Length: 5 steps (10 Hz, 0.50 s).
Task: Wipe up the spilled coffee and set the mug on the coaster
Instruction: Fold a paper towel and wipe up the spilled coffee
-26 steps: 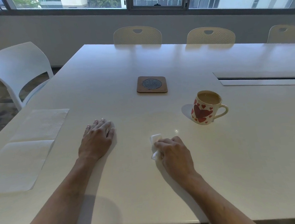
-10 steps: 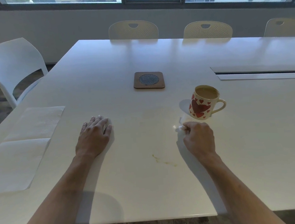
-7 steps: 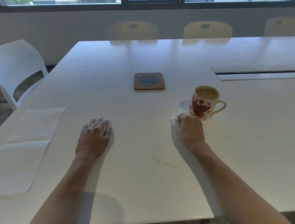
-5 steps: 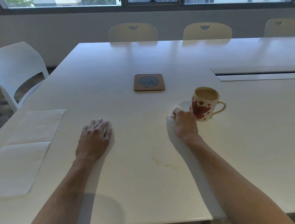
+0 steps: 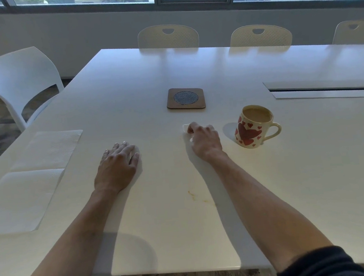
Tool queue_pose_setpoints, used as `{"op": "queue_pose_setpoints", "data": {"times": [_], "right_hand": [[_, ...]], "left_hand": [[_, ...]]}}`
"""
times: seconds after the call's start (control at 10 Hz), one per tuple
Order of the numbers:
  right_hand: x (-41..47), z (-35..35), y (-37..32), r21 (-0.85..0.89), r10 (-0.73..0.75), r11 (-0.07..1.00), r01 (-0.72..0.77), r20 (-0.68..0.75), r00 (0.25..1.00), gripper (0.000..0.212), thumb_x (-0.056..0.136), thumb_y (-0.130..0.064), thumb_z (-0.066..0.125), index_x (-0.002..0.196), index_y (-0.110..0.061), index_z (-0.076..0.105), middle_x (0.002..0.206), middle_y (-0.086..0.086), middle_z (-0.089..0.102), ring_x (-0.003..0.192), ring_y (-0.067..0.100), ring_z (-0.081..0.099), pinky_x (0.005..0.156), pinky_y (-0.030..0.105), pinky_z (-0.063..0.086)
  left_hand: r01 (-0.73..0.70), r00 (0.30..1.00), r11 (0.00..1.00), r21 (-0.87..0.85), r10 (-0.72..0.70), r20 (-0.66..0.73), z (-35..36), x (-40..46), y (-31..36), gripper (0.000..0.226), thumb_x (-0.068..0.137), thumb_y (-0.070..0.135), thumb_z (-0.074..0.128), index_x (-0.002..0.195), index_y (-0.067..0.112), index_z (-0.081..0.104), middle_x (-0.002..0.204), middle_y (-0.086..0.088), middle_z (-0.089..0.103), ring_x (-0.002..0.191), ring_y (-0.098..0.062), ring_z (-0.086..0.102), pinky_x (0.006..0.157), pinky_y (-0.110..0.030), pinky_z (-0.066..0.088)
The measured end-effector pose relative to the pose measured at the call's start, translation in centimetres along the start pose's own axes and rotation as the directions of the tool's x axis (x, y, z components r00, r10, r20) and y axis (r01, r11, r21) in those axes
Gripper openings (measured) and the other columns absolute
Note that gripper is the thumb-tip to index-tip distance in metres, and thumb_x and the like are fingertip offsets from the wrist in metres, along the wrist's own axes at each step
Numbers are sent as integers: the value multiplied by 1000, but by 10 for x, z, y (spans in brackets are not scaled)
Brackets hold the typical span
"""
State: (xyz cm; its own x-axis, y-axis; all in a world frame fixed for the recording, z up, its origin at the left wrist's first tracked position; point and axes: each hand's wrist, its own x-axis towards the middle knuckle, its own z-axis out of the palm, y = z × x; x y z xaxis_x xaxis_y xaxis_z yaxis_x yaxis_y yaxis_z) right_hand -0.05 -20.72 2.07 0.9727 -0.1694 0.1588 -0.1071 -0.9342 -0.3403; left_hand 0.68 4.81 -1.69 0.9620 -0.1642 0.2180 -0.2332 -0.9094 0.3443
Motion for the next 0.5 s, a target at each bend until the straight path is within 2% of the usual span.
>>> {"op": "queue_pose_setpoints", "data": {"times": [0.1, 0.2, 0.4, 0.5], "right_hand": [[-2, 0, -3, 12, -42, 999, 41, 37, 998, 42, 90, -3, 48, 127, -21, 57, 110, 14, 69, 107, 35, 55, 91, 40, 43], [-11, 2, -13, 82, -154, 986, 147, 88, 984, 55, 83, 3, 45, 128, -24, 61, 118, 10, 70, 114, 35, 53, 97, 39, 44], [-34, 5, -25, 204, -289, 944, 259, 137, 947, 61, 77, 7, 45, 125, -24, 67, 120, 7, 70, 118, 30, 51, 98, 38, 43], [-41, 2, -25, 230, -311, 934, 272, 152, 938, 64, 73, 9, 44, 122, -24, 69, 118, 8, 71, 118, 29, 51, 98, 37, 44]], "left_hand": [[-5, 1000, 1000, 8, 5, -6, 0, 0, 0, 40, 97, 36, 47, 132, 20, 56, 150, -6, 45, 142, -22, 35, 118, -40, 20], [-12, 1000, 1000, 13, 12, -16, 0, 0, 2, 41, 97, 35, 48, 133, 18, 57, 149, -8, 46, 141, -24, 36, 118, -41, 22], [-5, 1000, 1000, 7, 5, -13, 1, 0, 0, 41, 97, 36, 47, 133, 19, 56, 149, -7, 46, 142, -23, 35, 118, -40, 19], [-7, 1000, 1000, 6, 7, -10, 2, 1, -1, 42, 97, 36, 46, 134, 19, 56, 149, -6, 45, 142, -23, 35, 118, -40, 19]]}}
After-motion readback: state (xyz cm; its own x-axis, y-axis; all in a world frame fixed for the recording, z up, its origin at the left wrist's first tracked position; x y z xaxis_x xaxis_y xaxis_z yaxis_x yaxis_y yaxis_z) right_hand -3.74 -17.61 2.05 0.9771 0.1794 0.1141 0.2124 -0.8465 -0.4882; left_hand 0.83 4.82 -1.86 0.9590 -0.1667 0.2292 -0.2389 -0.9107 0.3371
